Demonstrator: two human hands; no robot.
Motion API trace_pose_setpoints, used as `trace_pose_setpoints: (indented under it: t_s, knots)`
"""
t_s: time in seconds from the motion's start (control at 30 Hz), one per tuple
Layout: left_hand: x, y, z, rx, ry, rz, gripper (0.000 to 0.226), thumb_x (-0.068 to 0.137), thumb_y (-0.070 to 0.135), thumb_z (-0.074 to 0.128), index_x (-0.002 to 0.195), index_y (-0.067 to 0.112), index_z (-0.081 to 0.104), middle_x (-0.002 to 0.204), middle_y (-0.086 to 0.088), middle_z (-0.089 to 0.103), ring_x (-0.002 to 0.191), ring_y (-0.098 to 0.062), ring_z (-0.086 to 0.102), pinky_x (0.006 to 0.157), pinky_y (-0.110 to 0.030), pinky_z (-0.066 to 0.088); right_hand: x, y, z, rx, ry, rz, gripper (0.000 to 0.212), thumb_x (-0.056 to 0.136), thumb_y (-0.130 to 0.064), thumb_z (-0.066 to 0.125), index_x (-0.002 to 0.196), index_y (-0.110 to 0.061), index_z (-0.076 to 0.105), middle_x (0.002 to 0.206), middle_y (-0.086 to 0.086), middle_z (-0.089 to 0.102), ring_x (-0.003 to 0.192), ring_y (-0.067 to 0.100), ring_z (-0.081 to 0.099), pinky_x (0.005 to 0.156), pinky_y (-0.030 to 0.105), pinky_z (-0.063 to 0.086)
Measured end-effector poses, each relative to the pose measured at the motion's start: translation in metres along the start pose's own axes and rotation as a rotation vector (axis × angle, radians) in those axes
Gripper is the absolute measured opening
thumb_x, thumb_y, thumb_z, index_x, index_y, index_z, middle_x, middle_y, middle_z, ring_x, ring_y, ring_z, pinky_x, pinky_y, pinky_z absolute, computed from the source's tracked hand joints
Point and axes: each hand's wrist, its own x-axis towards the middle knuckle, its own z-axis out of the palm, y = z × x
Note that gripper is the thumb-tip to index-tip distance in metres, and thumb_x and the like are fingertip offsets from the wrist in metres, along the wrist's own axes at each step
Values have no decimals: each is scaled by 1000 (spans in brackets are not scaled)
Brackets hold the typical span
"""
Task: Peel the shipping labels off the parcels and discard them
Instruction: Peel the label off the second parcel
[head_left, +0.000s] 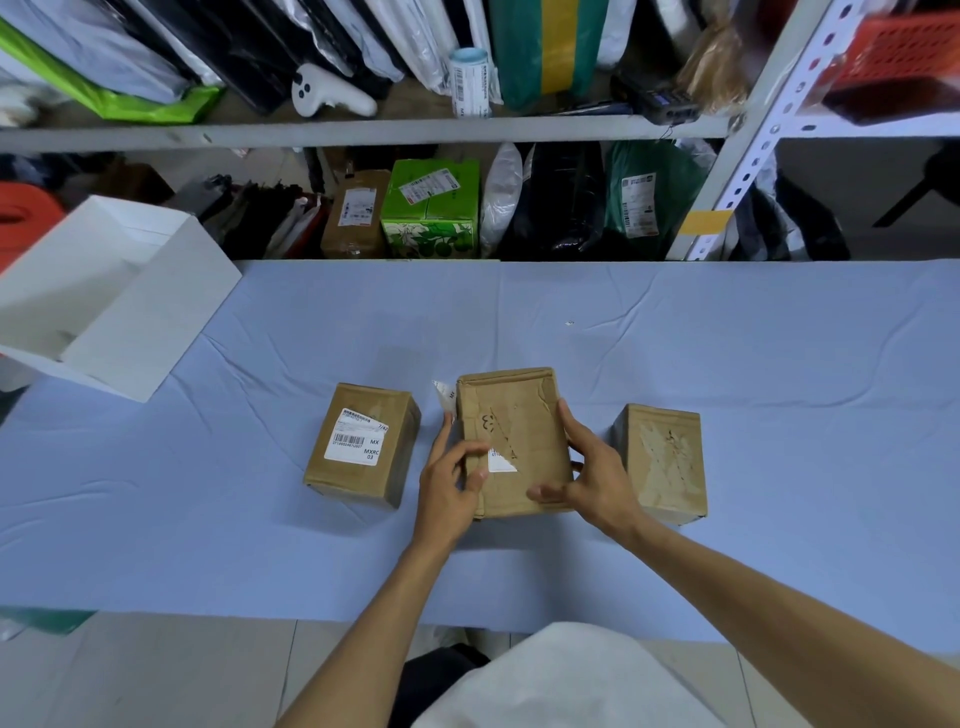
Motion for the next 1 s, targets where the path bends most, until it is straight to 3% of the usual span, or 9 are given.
trace_pose_setpoints:
  t_s: [0.23, 0.4, 0.53, 0.6, 0.8, 1.0]
  knots:
    - [1, 4, -2, -17, -29, -5, 30, 85, -2, 65, 95, 27, 69, 155, 10, 24, 136, -5, 36, 101, -19, 45, 0, -1, 0, -20, -3, 0, 118, 59, -16, 90, 150, -37, 18, 139, -20, 43, 122, 6, 48, 83, 11, 49]
    - [9, 0, -5, 41, -65, -23, 32, 81, 1, 67, 88, 33, 67, 151, 10, 29, 139, -11, 36, 107, -30, 42, 1, 0, 0, -15, -11, 9, 119, 59, -16, 91, 150, -39, 18, 138, -21, 44, 121, 6, 49, 86, 13, 49]
    - [9, 8, -9, 52, -112, -85, 23, 80, -3, 66, 78, 20, 62, 138, 8, 36, 129, -4, 44, 96, -7, 38, 2, -1, -1, -24, -16, 6, 118, 59, -18, 91, 150, -39, 18, 138, -23, 43, 122, 5, 48, 85, 13, 48]
    - [8, 9, -9, -3, -93, -85, 23, 80, -7, 66, 81, 16, 61, 136, 3, 39, 125, -5, 48, 92, -2, 39, 2, -1, -1, -33, -19, 1, 119, 59, -19, 91, 150, -39, 17, 138, -22, 43, 121, 5, 48, 86, 15, 49]
    - [3, 4, -4, -79, -61, -49, 38, 82, -7, 64, 105, 24, 64, 142, 0, 39, 131, -9, 45, 103, -13, 40, 2, -1, -2, -40, -19, -3, 120, 58, -19, 91, 150, -38, 17, 142, -18, 43, 123, 7, 48, 93, 23, 51]
    - [7, 0, -5, 6, -69, -35, 39, 83, -2, 66, 95, 34, 65, 145, 4, 37, 136, -13, 41, 109, -31, 42, 4, -1, -2, -38, -16, 5, 121, 56, -17, 92, 150, -38, 19, 140, -19, 45, 124, 7, 49, 94, 25, 51]
